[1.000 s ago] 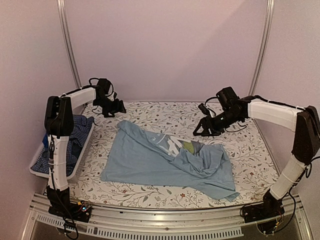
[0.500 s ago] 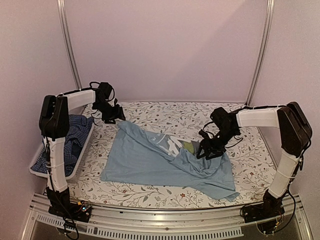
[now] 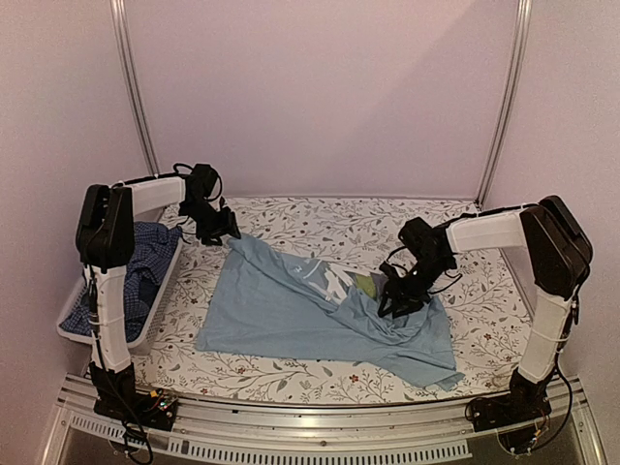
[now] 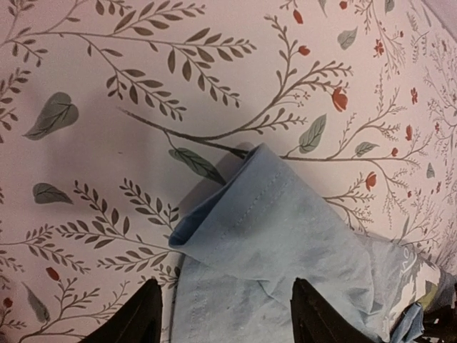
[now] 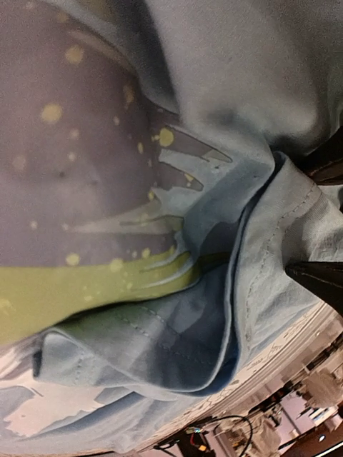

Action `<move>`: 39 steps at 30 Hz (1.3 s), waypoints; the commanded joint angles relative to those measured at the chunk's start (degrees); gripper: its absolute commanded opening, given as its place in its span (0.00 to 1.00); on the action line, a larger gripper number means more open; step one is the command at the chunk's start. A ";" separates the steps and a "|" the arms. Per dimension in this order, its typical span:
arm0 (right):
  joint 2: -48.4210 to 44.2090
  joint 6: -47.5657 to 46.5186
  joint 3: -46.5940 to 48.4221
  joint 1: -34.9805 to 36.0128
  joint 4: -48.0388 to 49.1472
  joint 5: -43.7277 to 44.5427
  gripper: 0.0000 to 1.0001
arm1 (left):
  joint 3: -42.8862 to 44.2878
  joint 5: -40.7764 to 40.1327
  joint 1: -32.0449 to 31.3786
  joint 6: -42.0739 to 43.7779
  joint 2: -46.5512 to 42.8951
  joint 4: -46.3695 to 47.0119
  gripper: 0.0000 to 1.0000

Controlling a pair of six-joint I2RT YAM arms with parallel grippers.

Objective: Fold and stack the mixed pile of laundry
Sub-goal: Flatten out the crumpled T-shirt at the center of the board.

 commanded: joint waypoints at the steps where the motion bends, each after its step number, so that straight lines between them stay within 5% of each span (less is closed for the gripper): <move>1: 0.29 0.34 1.37 0.35 -0.07 0.10 0.27 | 0.42 -0.84 0.18 -0.74 0.24 -0.31 0.60; 6: -3.55 0.19 4.43 -0.02 -2.41 2.62 0.00 | 0.41 -0.74 1.92 -3.26 1.64 -0.14 0.55; 18: -6.57 -0.61 6.40 -2.45 -3.70 5.44 0.00 | 4.74 2.43 2.20 -3.64 7.72 3.85 0.43; 25: -11.00 -0.83 12.78 -6.59 -5.30 11.11 0.00 | 4.32 3.17 2.29 -4.69 4.34 6.97 0.00; 39: -17.70 -7.65 48.33 -18.56 -3.52 28.06 0.00 | 17.16 10.11 1.27 -9.42 -14.15 13.75 0.00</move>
